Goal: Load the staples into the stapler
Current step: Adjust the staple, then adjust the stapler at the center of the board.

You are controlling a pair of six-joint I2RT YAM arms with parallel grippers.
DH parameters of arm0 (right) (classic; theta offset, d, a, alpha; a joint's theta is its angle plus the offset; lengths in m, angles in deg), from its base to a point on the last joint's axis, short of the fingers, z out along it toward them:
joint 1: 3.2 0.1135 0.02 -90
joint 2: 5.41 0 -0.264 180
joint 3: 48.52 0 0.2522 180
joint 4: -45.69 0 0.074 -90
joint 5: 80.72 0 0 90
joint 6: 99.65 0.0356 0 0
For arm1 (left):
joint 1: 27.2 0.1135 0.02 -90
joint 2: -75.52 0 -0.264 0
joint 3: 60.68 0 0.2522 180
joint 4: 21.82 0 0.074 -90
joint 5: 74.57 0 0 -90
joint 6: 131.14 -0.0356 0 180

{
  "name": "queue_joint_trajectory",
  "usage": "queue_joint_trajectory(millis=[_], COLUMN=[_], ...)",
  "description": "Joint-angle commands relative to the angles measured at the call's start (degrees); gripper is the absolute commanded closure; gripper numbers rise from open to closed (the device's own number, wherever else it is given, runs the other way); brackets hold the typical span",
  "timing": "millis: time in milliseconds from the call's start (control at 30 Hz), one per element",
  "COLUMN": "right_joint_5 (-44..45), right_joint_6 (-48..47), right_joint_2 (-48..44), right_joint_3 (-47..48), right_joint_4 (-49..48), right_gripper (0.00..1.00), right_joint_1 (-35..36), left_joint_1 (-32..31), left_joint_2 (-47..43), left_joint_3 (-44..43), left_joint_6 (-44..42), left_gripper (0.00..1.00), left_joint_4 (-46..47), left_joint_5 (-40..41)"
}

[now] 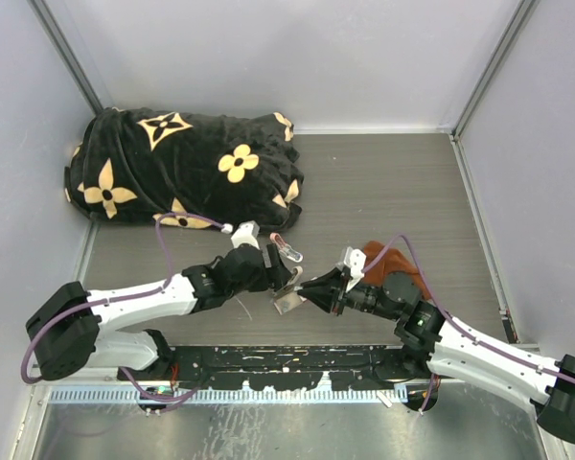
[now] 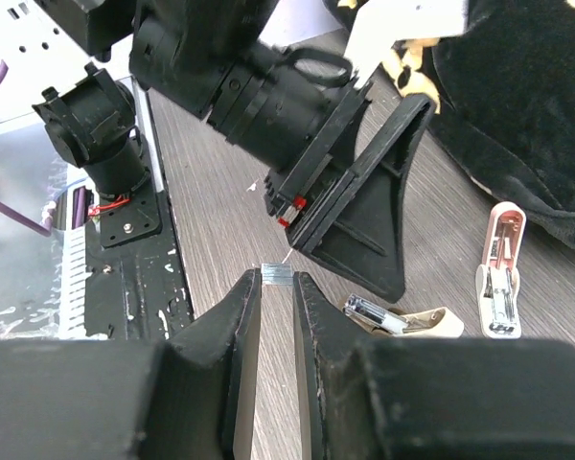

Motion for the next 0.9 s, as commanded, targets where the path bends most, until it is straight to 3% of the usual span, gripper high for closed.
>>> queue_joint_trajectory(millis=[0,100,133,267,400,567,733,867], right_joint_5=[2.20,2.24,2.23,2.07,2.03,2.77,3.43,3.17], right_joint_6=[0.84,1.31,1.46,2.72,4.22,4.83,4.80,4.55], right_joint_2=[-2.47,-4.44,-4.95,-6.21,-6.42,-6.33,-6.05,-5.32], right_joint_3=[-0.63,-0.91,-0.91,-1.08,-1.36,-1.32,-1.32,-0.88], right_joint_4=[-3.62,-3.48,-3.39,-3.63,-4.82,-5.17,-5.69,-6.21], right_gripper=[0.90,0.90,0.90,0.90,0.90,0.90,0.90,0.90], right_joint_1=[0.21,0.21,0.21,0.21,0.17,0.21,0.21,0.21], left_joint_1=[3.56,6.62,8.69,16.46,16.88,16.77,15.30,14.93], left_joint_2=[2.95,7.12,8.72,15.14,23.43,27.23,26.19,26.10], left_joint_3=[-4.59,-7.60,-8.16,-8.41,-15.30,-18.63,-19.19,-17.73], left_joint_6=[-24.02,-36.09,-38.66,-41.17,-44.24,-48.44,-56.25,-58.06], left_gripper=[0.19,0.17,0.16,0.16,0.18,0.23,0.26,0.26], left_joint_4=[13.78,15.24,16.85,28.52,26.28,20.95,10.82,9.89], left_joint_5=[-13.03,-22.76,-29.32,-46.46,-56.63,-59.56,-54.89,-52.15])
